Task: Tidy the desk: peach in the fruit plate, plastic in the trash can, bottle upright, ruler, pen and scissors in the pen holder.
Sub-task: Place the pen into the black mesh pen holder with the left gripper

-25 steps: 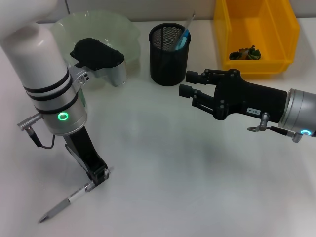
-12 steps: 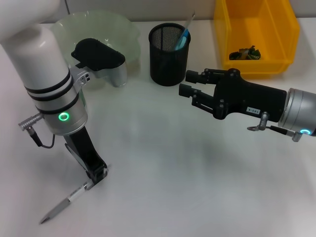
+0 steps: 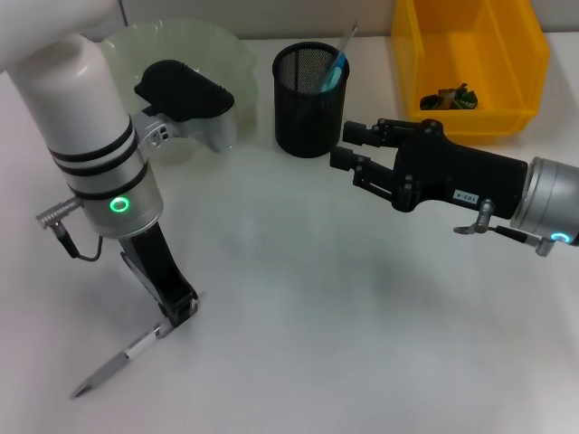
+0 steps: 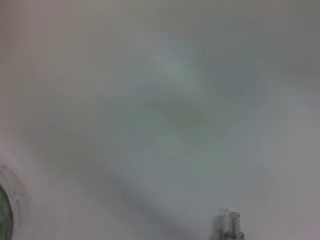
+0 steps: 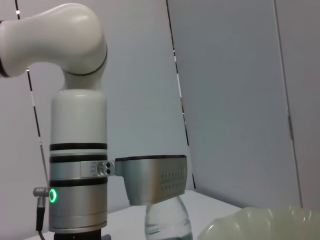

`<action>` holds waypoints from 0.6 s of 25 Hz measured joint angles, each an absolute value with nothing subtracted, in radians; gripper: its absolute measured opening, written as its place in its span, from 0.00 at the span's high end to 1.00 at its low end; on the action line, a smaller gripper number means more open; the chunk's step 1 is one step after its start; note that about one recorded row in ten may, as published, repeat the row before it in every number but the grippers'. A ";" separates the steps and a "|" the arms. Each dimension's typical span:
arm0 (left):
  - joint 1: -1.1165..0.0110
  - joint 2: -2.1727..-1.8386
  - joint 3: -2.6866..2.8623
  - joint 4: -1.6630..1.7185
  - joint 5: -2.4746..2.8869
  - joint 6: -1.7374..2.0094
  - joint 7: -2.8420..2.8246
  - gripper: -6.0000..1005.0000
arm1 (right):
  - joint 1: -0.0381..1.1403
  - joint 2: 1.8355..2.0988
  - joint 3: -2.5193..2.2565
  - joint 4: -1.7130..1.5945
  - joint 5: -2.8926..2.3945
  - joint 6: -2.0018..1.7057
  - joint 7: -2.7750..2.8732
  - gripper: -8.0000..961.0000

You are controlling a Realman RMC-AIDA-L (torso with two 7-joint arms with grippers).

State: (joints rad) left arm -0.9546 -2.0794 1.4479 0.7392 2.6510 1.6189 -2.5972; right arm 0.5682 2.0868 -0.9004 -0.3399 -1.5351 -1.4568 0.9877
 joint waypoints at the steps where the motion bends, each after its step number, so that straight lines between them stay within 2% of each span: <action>1: -0.958 -2.079 1.444 0.757 2.646 1.632 -2.597 0.87 | 0.567 2.086 -0.900 -0.339 -1.530 -1.456 0.985 0.61; 15: -0.979 -2.080 1.412 1.003 2.469 1.750 -2.563 0.86 | 0.497 2.085 -0.754 -0.343 -1.526 -1.457 0.981 0.61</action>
